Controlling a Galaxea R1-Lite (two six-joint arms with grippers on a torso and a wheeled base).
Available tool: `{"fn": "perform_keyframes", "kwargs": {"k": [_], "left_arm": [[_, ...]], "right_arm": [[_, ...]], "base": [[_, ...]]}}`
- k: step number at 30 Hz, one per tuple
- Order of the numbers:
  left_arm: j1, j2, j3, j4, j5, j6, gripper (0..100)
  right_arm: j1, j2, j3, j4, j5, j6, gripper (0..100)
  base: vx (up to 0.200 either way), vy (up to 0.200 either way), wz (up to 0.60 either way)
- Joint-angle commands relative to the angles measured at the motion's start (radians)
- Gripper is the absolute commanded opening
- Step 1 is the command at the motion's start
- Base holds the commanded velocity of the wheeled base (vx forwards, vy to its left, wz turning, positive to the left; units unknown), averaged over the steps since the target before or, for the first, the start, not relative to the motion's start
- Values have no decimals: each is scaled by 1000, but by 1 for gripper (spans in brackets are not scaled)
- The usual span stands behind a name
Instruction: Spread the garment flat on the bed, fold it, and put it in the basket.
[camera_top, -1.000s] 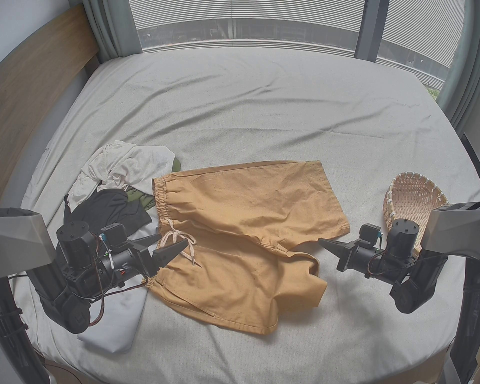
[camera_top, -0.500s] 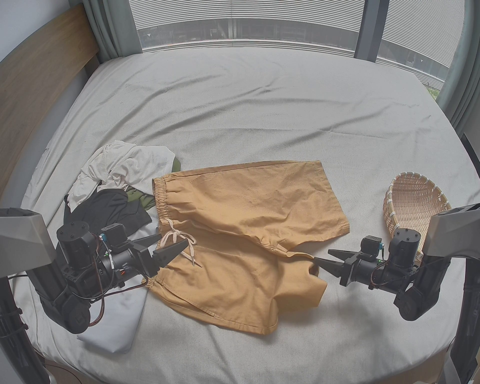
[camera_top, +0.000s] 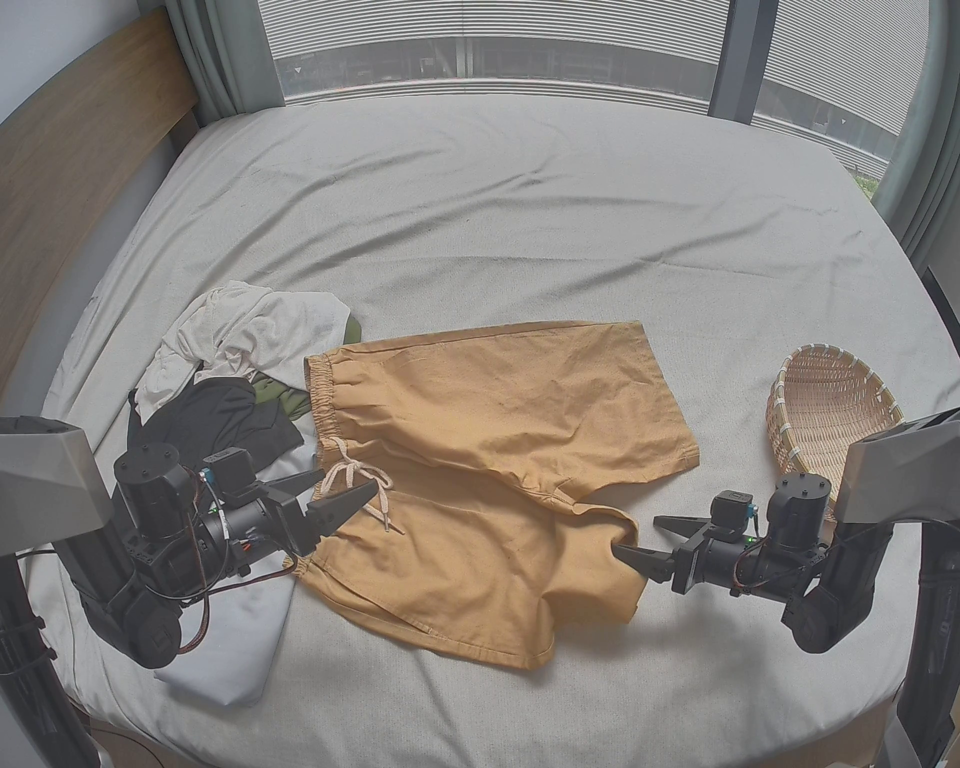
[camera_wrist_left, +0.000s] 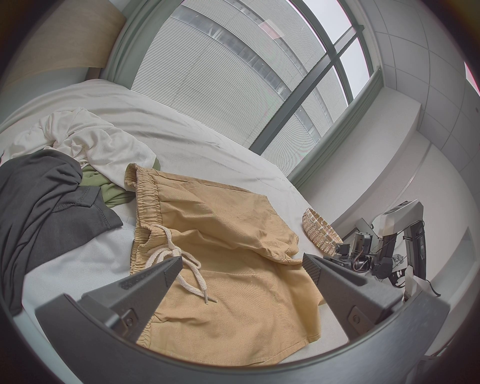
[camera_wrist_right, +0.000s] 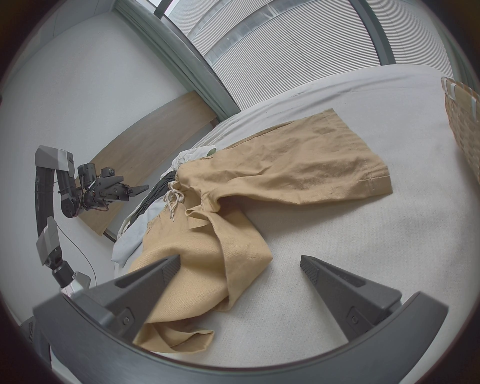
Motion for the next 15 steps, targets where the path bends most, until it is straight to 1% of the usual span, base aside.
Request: {"fn": "perform_keyframes", "kwargs": {"k": [1, 3, 4, 6, 7, 11, 12, 15], "left_arm": [[-1, 1, 2, -1, 0, -1, 100], [-2, 1, 4, -1, 0, -1, 100], [-4, 1, 4, -1, 0, -1, 100], [-4, 1, 4, -1, 0, -1, 100], [-4, 2, 4, -1, 0, -1, 100], [-5, 2, 4, -1, 0, -1, 100], [-5, 2, 4, -1, 0, -1, 100], [-5, 2, 4, -1, 0, -1, 100]], "right_arm": [[0, 40, -22, 0, -2, -1, 100], [-3, 43, -30, 0, -14, 1, 100], [-3, 45, -43, 0, -42, 4, 100], [-3, 45, -43, 0, -42, 4, 100], [-2, 63, -66, 0, -72, 7, 100], [4, 68, -62, 0, -72, 7, 100], [4, 68, -60, 0, -72, 7, 0], [11, 62, -57, 0, -71, 10, 0]], "base": [[0, 0, 0], [0, 0, 0], [0, 0, 0], [0, 0, 0], [0, 0, 0], [0, 0, 0], [0, 0, 0], [0, 0, 0]]}}
